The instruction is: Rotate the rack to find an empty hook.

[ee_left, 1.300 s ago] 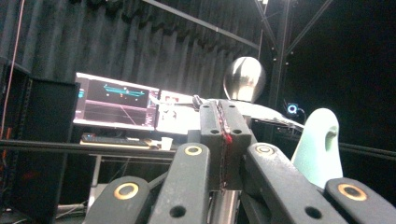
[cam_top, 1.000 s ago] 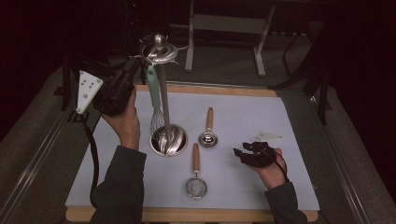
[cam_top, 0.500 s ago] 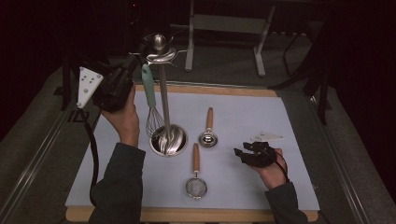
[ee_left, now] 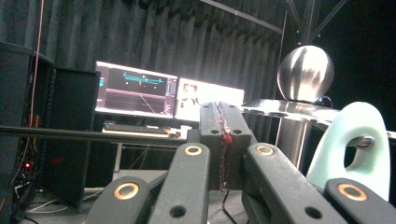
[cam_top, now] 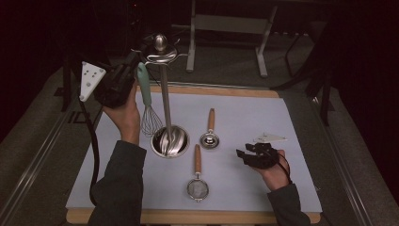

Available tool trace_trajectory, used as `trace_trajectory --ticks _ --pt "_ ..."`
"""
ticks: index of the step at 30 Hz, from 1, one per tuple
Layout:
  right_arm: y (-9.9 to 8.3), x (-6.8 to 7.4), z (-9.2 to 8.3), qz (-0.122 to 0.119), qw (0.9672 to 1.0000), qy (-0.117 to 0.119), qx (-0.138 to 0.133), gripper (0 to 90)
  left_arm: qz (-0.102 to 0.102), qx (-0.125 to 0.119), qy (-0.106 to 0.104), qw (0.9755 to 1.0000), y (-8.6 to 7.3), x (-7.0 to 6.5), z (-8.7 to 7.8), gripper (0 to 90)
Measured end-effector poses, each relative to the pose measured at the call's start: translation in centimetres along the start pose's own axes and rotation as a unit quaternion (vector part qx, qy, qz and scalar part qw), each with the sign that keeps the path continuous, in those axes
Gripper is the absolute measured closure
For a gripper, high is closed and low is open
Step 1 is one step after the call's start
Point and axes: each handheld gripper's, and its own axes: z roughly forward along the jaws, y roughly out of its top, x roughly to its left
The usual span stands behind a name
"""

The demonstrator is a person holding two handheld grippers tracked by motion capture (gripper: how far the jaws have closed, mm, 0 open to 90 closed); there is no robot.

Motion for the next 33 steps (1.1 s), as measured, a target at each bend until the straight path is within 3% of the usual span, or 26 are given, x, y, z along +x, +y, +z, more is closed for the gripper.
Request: trace_trajectory --ticks 8,16,24,33 --pt "0.0 0.0 0.0 0.001 1.0000 -0.001 0.001 51.0 0.003 0.008 0.000 1.0000 0.1 0.3 -0.2 89.8" --pt "-0.1 -0.1 -0.1 -0.001 1.0000 -0.002 0.002 51.0 0.026 0.019 0.002 0.9995 0.1 1.0 -1.6 89.7" --pt "-0.1 0.1 0.0 -0.003 1.0000 -0.001 0.005 51.1 0.045 0.044 0.005 0.9980 -0.9 1.9 -3.3 89.7" --pt "-0.1 0.1 0.0 -0.006 1.0000 0.000 0.006 51.2 0.049 0.081 -0.003 0.9955 -2.5 3.0 -4.7 89.6"
